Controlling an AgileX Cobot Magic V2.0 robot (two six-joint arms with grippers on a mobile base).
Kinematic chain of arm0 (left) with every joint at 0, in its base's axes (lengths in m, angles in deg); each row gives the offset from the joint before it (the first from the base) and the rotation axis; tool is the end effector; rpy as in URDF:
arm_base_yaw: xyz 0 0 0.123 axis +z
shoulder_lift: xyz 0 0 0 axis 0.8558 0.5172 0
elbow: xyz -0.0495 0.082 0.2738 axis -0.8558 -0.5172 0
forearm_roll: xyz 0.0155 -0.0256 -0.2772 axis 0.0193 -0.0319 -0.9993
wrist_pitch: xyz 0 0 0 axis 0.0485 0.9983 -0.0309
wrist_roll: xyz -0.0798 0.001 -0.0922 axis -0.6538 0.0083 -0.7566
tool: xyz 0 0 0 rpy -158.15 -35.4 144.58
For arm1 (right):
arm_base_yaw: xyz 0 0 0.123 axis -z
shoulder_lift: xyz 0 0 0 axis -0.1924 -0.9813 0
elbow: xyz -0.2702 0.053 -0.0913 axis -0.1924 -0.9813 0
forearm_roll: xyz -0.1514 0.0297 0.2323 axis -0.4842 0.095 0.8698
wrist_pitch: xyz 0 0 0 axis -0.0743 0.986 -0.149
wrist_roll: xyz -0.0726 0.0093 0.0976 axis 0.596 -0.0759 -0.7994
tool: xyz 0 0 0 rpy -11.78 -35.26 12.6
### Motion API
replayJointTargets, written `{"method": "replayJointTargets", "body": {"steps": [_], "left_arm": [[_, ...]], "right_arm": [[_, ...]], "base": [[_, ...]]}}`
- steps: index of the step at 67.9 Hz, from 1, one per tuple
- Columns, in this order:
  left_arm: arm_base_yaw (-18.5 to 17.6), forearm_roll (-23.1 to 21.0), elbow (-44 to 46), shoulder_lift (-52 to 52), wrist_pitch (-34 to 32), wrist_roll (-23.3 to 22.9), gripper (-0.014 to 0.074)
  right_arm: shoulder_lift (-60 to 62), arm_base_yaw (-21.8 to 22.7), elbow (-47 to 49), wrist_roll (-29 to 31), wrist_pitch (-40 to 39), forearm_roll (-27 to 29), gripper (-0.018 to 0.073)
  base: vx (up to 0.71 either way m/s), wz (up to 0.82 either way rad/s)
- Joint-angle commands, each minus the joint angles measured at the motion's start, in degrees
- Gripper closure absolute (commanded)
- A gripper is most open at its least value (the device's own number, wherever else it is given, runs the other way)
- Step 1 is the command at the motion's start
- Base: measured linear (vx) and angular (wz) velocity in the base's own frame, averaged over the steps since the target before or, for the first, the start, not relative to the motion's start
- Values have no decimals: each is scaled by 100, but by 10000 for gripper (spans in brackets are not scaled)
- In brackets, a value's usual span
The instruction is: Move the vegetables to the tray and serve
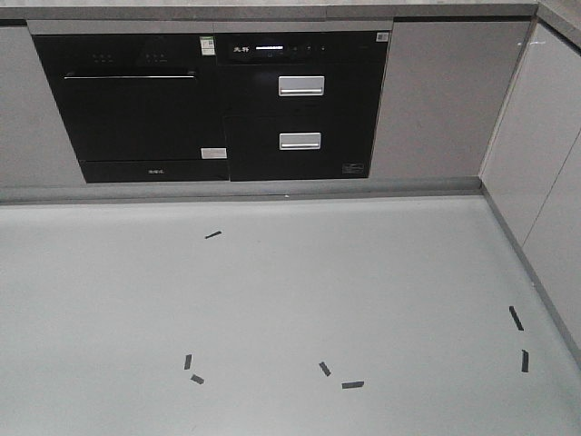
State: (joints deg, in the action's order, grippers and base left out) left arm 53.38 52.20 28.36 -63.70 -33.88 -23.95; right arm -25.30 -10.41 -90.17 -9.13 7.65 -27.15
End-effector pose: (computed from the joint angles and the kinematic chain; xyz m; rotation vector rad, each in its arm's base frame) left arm 0.1091 -0.0116 0.1899 0.0446 1.6396 -0.1193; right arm 0.1098 -0.0013 0.2061 0.0258 1.4989 0.0087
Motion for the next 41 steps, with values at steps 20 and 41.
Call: {"method": "replayJointTargets", "body": {"steps": [20,41], "left_arm": [[1,-49,-131,-87,-402,-42,602],[1,-49,-131,-87,-402,-42,602]], "right_arm": [[39,-1,-94,20,-430,-70,562],[39,-1,-94,20,-430,-70,562]], "base": [[3,2],[7,3]]}}
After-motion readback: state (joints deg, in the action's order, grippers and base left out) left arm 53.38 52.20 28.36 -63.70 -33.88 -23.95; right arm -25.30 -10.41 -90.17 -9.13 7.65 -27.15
